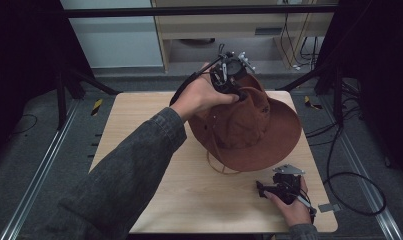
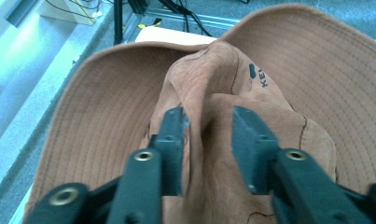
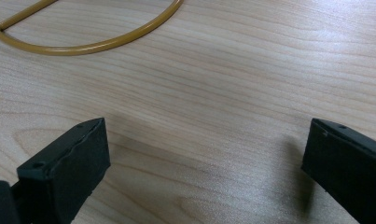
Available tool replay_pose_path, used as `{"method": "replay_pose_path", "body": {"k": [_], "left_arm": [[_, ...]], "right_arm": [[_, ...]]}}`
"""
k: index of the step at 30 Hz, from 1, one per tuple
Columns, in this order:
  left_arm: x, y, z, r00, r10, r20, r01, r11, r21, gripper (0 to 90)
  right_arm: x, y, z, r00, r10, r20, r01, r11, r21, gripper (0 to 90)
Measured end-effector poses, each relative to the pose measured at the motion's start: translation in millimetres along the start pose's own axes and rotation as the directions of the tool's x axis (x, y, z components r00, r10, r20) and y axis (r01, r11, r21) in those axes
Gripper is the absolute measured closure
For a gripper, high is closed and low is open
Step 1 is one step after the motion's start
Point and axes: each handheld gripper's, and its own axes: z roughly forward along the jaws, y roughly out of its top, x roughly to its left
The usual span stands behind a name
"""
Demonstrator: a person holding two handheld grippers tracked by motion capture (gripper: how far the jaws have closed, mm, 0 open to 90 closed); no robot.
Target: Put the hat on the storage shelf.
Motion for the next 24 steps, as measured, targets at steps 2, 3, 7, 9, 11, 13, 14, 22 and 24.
{"method": "replay_pose_path", "body": {"k": [2,3,7,9,11,13,14,22,24], "left_arm": [[-1.5,-0.2,-0.6,1.0000,0.001,-0.001,-0.001,1.0000,-0.003,56.5],[-2.1,-0.4,-0.7,1.0000,0.003,-0.005,-0.003,1.0000,-0.002,53.9],[-4.9,-2.4,-1.3,0.9999,0.008,-0.009,-0.008,1.0000,-0.004,46.5],[-6.1,-3.9,-2.5,0.9999,0.004,-0.012,-0.004,0.9999,-0.014,42.0],[-6.7,-4.9,-4.4,0.9999,-0.005,-0.011,0.004,0.9997,-0.025,37.6],[-6.7,-5.7,-6.1,0.9999,-0.010,-0.012,0.010,0.9994,-0.033,32.6],[-6.5,-6.3,-7.1,0.9999,-0.011,-0.013,0.011,0.9994,-0.032,30.1],[-7.0,-15.3,-17.1,0.9987,-0.046,-0.023,0.045,0.9973,-0.058,15.9],[-6.6,-18.1,-21.0,0.9984,-0.051,-0.026,0.049,0.9969,-0.062,13.9]], "right_arm": [[0.0,0.0,0.0,1.0000,0.000,0.000,0.000,1.000,0.000,0.7],[0.0,0.0,0.0,1.0000,0.000,0.000,0.000,1.000,0.000,0.7],[0.0,0.0,0.0,1.0000,0.000,0.000,0.000,1.000,0.000,0.8],[0.0,0.0,0.0,1.0000,0.000,0.000,0.000,1.000,0.000,0.7],[0.0,0.0,0.1,1.0000,0.000,0.000,0.000,1.000,0.000,0.7],[0.0,0.0,0.0,1.0000,0.000,0.001,0.000,1.000,0.000,0.7],[0.0,0.0,0.0,1.0000,0.000,0.000,0.000,1.000,0.000,0.8],[0.0,0.0,0.0,1.0000,0.000,-0.001,0.000,1.000,0.000,0.7],[0.0,0.0,0.0,1.0000,0.000,0.000,0.000,1.000,0.000,0.8]]}}
